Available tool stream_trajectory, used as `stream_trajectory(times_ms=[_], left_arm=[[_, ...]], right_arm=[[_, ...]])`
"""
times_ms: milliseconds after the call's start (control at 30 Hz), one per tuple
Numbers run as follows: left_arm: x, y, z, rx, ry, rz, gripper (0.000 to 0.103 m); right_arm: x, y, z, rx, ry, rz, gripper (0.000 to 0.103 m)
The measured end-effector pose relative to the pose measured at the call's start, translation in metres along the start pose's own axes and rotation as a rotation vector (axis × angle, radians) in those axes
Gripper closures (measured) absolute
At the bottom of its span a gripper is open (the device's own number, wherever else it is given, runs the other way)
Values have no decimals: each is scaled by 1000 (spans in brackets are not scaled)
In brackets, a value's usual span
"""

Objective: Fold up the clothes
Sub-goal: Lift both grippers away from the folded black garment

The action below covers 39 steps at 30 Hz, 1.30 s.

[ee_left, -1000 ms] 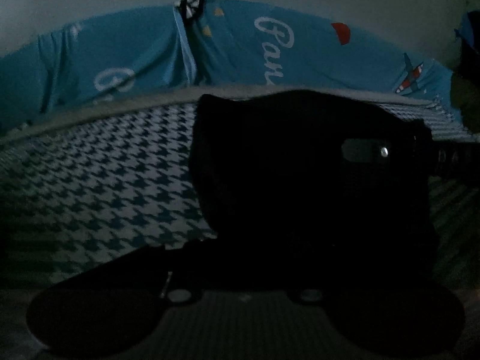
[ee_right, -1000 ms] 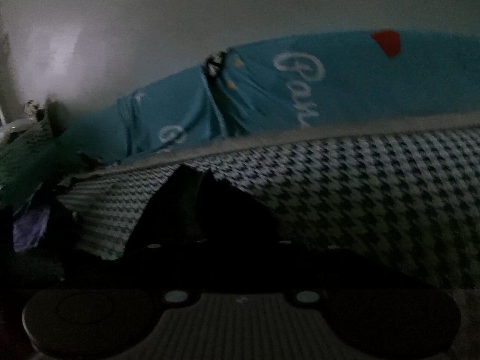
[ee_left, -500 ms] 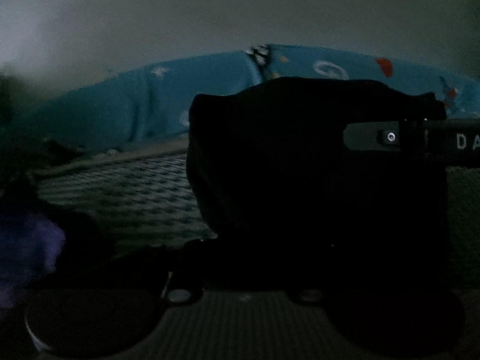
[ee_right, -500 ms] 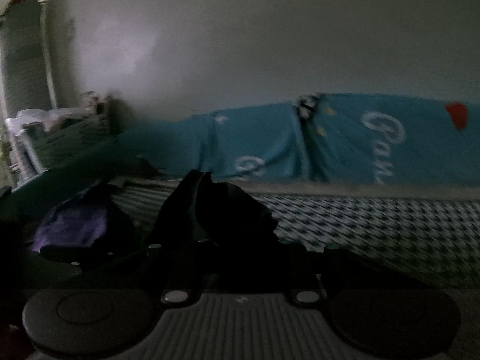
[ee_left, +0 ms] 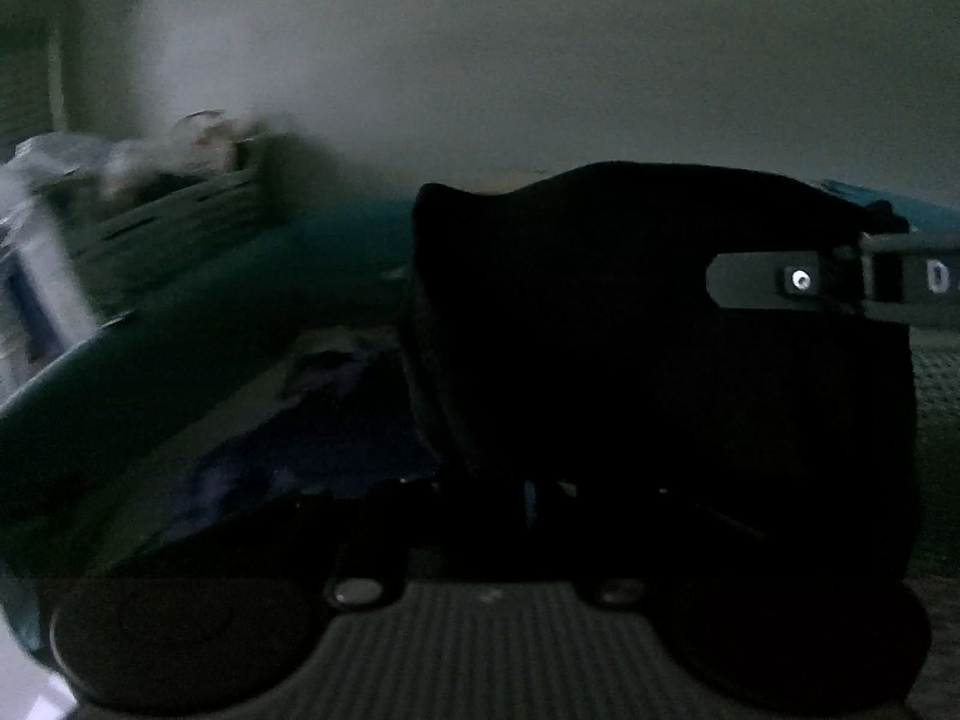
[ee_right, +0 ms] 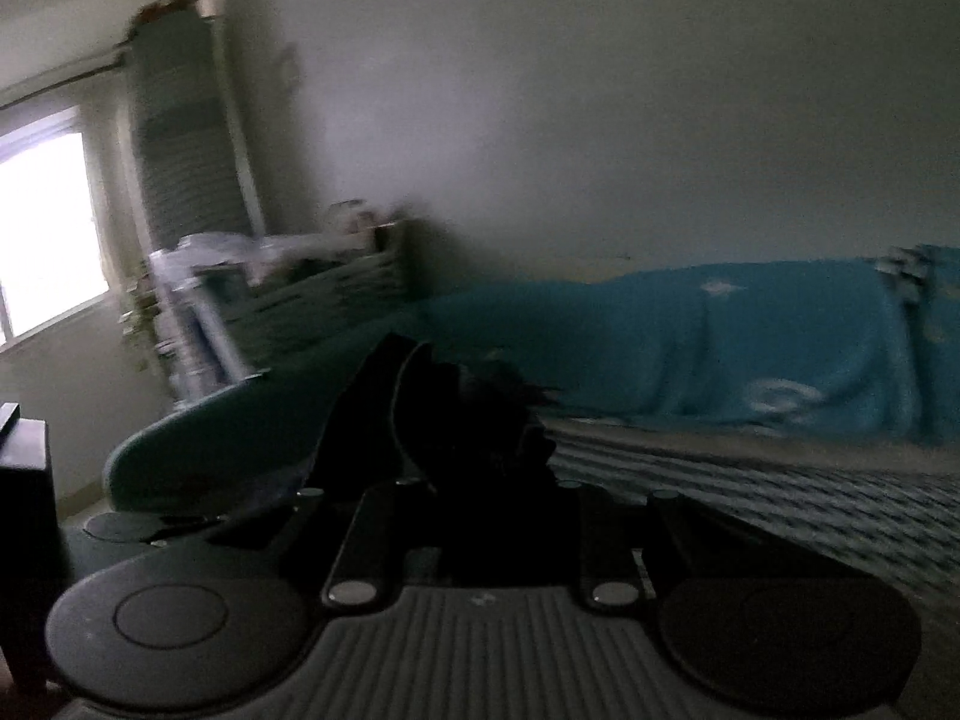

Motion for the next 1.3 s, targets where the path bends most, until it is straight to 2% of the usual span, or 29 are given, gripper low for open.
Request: stream_trajectory(times_ms=[233,467,600,767,833,900,1033,1100,1200,1267,1300], left_arm=[[-62,2,0,9,-87,130,87],[-101,7,-1,-7,-139,187,87],[-114,12,0,-14,-128,213,87],[-129,41,12,-26,-113,225,87],[-131,46,18,-18,-95,249,92],[-133,51,23,-13,-84,265,92],[-141,58,22,-42,-159,232,92],[-145,58,20,-46,-180,225,91],[-153,59,15,-61,-235,189,87],[-159,60,11,-86,-289,131,86],[-161,60,10,-90,-310,105,84]], right_arm=[[-56,69,15,-16,-16,109,85],[-81,124,17,-52,38,165,85],[-82,141,10,-75,102,177,85],[-63,156,-2,-90,245,149,85],[-53,161,-8,-105,298,125,85],[-45,165,-11,-122,360,122,85],[-44,165,-7,-90,276,82,85],[-38,169,-9,-92,249,22,83],[-20,175,-12,-93,274,-50,72],[-7,170,-12,-71,299,-84,62],[-1,166,-11,-62,315,-92,61]])
Point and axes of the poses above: each gripper's, at about its wrist camera, not at the fingertips, and y roughly the way its jaws point, x to its right, z to its top, the point moved 5 cm from there along y, roughly the way its jaws point, and after that the axes turned 3 degrees about -z, right-handed, at the moved point
